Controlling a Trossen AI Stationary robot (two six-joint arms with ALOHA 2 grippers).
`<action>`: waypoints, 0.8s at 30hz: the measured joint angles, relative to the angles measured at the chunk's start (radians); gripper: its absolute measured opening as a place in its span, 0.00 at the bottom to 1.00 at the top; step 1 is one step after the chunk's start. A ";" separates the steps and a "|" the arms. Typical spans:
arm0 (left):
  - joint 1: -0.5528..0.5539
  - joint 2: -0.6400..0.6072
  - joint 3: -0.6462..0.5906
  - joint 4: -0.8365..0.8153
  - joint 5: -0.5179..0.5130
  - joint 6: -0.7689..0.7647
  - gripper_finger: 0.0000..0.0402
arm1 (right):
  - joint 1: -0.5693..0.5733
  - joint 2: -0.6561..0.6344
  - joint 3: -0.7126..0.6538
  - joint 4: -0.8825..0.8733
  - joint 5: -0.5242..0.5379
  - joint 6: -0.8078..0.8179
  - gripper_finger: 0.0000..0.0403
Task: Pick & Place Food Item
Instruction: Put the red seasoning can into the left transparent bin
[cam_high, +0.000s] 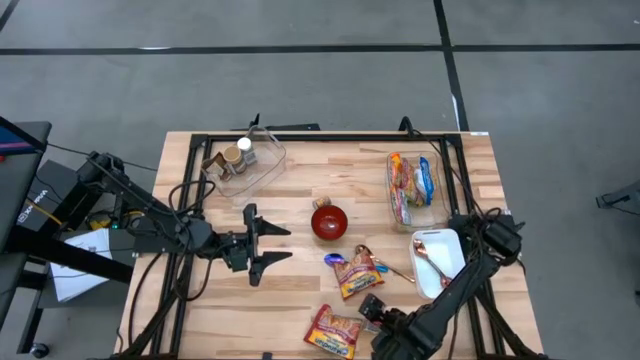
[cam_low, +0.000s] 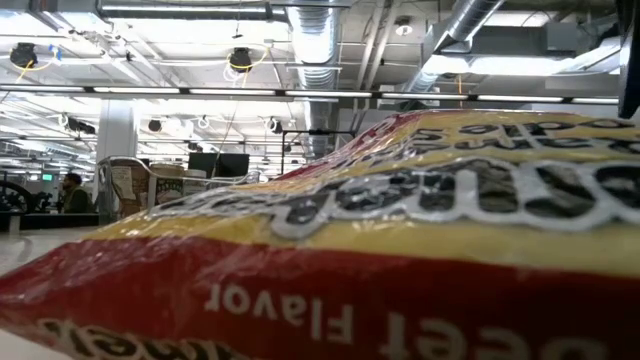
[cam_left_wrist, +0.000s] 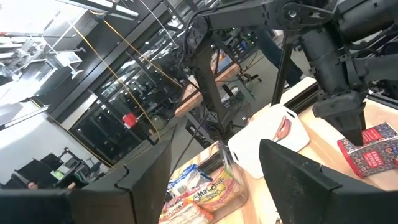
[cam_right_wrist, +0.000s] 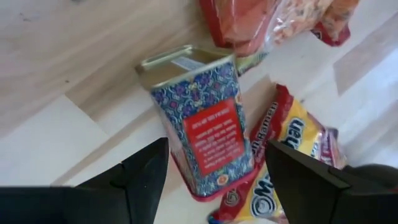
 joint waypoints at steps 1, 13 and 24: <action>0.000 0.000 0.000 0.000 0.003 0.000 0.60 | -0.003 0.000 0.000 0.009 -0.009 -0.009 0.65; 0.000 0.000 0.000 -0.001 0.036 0.000 0.60 | -0.054 0.000 -0.020 0.077 -0.091 -0.045 0.65; 0.000 0.000 0.000 -0.002 0.036 -0.001 0.60 | -0.100 0.000 -0.021 0.079 -0.204 -0.036 0.65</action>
